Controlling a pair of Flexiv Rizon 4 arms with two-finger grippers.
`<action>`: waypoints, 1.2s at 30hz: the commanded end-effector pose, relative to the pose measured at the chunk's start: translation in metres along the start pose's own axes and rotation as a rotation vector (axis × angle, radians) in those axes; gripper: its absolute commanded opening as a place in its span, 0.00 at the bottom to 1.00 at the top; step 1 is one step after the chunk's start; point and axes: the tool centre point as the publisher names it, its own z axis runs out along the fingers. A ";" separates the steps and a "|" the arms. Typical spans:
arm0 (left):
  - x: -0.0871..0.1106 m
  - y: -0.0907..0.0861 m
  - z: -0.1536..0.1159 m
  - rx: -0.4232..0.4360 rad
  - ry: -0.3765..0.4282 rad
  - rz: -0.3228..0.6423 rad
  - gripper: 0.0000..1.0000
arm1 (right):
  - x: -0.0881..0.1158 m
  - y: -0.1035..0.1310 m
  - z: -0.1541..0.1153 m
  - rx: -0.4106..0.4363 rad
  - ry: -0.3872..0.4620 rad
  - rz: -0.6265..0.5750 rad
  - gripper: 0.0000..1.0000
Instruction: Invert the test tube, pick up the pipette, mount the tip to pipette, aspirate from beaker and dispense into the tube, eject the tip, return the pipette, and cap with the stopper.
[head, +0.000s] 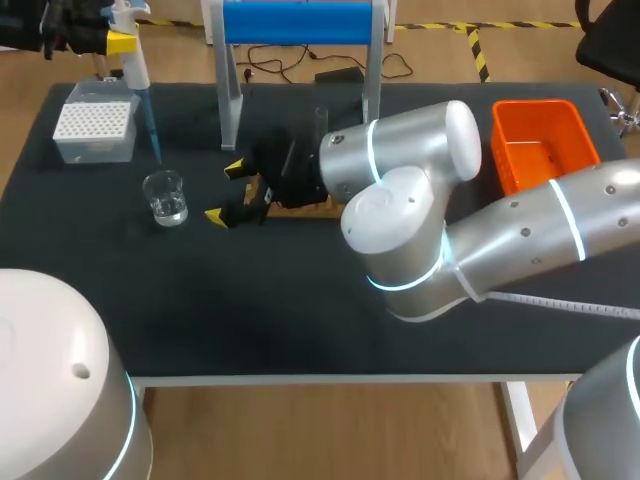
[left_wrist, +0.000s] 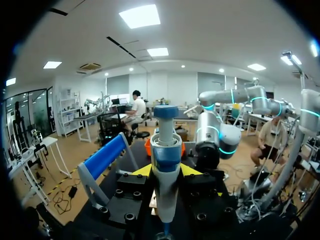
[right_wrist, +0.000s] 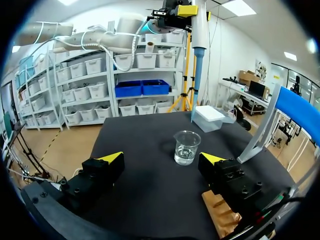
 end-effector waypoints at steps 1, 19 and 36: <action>0.000 0.000 0.000 0.002 -0.002 0.002 0.00 | 0.000 -0.001 0.000 -0.006 0.001 0.000 1.00; -0.003 0.008 -0.002 0.008 -0.013 -0.003 0.00 | 0.000 -0.001 0.000 -0.006 0.001 0.000 1.00; -0.009 0.033 0.001 0.027 -0.027 -0.033 0.00 | 0.000 -0.001 0.000 -0.006 0.001 0.000 1.00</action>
